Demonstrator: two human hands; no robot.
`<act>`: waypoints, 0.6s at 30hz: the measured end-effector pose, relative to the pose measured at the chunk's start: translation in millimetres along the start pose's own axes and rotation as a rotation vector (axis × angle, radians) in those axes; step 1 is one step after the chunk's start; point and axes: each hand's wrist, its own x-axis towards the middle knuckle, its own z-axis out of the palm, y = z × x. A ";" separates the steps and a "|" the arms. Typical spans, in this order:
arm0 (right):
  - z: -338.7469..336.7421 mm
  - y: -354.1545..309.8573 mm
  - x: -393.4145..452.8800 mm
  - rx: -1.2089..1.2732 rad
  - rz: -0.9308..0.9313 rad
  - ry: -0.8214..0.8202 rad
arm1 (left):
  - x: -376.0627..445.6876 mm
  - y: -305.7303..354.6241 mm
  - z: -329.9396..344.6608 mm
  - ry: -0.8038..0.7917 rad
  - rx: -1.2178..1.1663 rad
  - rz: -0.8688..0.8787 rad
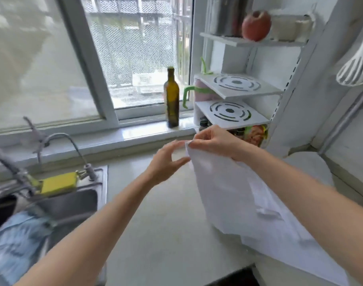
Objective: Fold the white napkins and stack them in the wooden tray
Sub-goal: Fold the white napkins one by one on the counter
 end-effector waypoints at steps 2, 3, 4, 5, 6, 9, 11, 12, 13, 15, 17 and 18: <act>19.1 -13.3 9.0 0.033 -0.027 -0.040 | -15.2 -15.9 -22.7 0.003 -0.008 -0.017; 27.4 -17.0 12.4 0.046 -0.035 -0.044 | -23.0 -23.6 -31.4 -0.001 -0.015 -0.036; 34.3 -19.5 15.2 0.051 -0.037 -0.041 | -30.3 -31.0 -38.9 0.006 -0.012 -0.046; 40.4 -20.7 17.3 0.054 -0.036 -0.037 | -36.7 -37.2 -45.3 0.032 -0.004 -0.060; 45.1 -21.5 18.7 0.059 -0.031 -0.046 | -42.2 -42.3 -50.6 0.076 -0.006 -0.090; 47.0 -21.9 19.0 0.044 0.063 -0.187 | -51.8 -46.4 -63.8 0.204 -0.109 -0.196; 41.4 -20.9 15.8 0.008 0.223 -0.373 | -57.1 -39.6 -73.3 0.121 -0.242 -0.240; 39.3 -17.9 14.7 -0.044 0.295 -0.451 | -60.2 -35.7 -78.4 0.010 -0.315 -0.266; 37.7 -14.2 13.9 -0.107 0.356 -0.503 | -62.8 -32.5 -83.3 -0.137 -0.369 -0.304; 36.0 -7.0 13.7 -0.195 0.456 -0.582 | -66.2 -28.8 -91.9 -0.469 -0.318 -0.393; 36.6 0.5 15.2 -0.270 0.516 -0.692 | -65.9 -29.4 -93.7 -0.749 -0.094 -0.488; 39.7 5.2 16.2 -0.342 0.527 -0.745 | -64.8 -31.2 -90.4 -0.842 0.041 -0.539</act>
